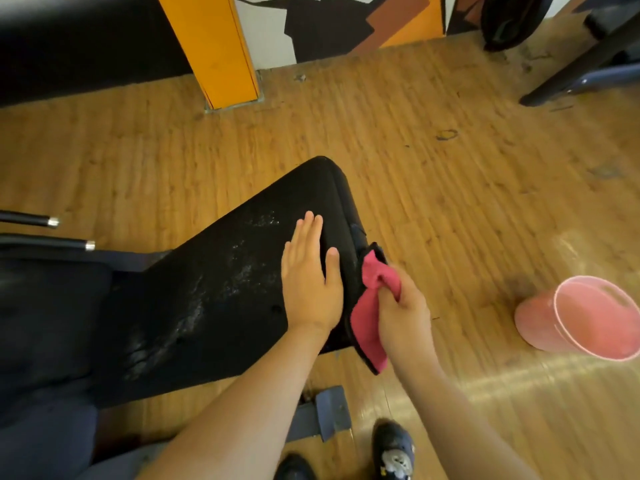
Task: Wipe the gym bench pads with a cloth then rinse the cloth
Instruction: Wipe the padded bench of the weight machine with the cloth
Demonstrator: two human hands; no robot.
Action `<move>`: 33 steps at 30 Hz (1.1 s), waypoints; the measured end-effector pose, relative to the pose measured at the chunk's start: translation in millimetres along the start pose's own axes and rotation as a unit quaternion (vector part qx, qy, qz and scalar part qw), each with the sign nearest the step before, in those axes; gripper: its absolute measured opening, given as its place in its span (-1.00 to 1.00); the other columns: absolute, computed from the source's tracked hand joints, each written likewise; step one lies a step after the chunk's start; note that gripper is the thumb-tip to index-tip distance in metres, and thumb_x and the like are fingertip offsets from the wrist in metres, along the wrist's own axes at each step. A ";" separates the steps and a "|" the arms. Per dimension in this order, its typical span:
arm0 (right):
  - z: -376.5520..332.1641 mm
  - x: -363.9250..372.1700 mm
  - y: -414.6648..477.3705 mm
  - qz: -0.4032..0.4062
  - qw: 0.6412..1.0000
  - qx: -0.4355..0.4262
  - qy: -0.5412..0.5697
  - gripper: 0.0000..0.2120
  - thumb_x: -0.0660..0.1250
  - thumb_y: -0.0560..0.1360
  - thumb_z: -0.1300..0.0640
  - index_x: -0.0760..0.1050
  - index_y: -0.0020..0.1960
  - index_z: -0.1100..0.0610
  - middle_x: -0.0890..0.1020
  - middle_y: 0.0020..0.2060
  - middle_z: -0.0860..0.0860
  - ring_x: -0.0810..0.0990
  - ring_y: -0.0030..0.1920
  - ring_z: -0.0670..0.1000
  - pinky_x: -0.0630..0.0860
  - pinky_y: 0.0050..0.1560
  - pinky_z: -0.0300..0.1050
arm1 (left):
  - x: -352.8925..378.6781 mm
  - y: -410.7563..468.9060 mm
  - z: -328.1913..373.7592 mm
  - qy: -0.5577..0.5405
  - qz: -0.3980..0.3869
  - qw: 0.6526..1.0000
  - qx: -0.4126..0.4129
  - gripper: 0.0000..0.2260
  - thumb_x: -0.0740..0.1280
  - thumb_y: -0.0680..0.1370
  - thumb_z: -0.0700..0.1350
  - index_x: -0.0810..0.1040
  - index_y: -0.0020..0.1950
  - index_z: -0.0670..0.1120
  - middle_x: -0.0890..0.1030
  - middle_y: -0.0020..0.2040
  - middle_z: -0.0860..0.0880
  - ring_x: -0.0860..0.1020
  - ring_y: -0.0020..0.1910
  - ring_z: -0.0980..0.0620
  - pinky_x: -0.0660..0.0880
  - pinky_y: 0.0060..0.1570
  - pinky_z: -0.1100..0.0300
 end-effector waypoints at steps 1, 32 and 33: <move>-8.4 3.5 17.4 -0.011 0.999 -0.008 -0.030 -0.64 0.12 0.59 0.26 0.53 0.24 -0.05 0.64 0.01 -0.14 0.58 0.11 -0.09 0.48 0.11 -0.19 | -0.3 0.6 0.2 0.002 0.000 1.000 -0.005 -0.55 0.05 0.66 -0.06 0.17 0.57 -0.02 0.13 0.57 0.10 -0.01 0.54 0.24 -0.06 0.54 0.14; -58.1 42.6 123.6 -0.150 0.966 -0.108 -0.180 -0.56 0.07 0.64 0.18 0.24 0.50 -0.07 0.49 0.32 -0.03 0.47 0.28 -0.06 0.40 0.29 -0.17 | -5.2 2.9 9.5 0.017 -0.019 0.998 -0.056 -0.54 0.10 0.65 -0.09 0.15 0.55 0.05 0.11 0.56 0.17 -0.03 0.53 0.28 -0.04 0.54 0.14; -64.9 47.6 138.0 -0.145 0.966 -0.096 -0.191 -0.58 0.07 0.64 0.16 0.28 0.48 -0.08 0.56 0.20 -0.01 0.54 0.13 -0.05 0.46 0.14 -0.17 | -5.2 2.6 9.9 0.017 -0.018 0.998 -0.056 -0.55 0.09 0.65 -0.09 0.16 0.55 0.03 0.11 0.56 0.17 -0.03 0.53 0.29 -0.04 0.54 0.14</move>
Point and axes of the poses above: each hand's wrist, its own y-axis towards the middle knuckle, its own x-axis out of the palm, z = x × y, the point moved 3 cm from there along y, towards the middle knuckle
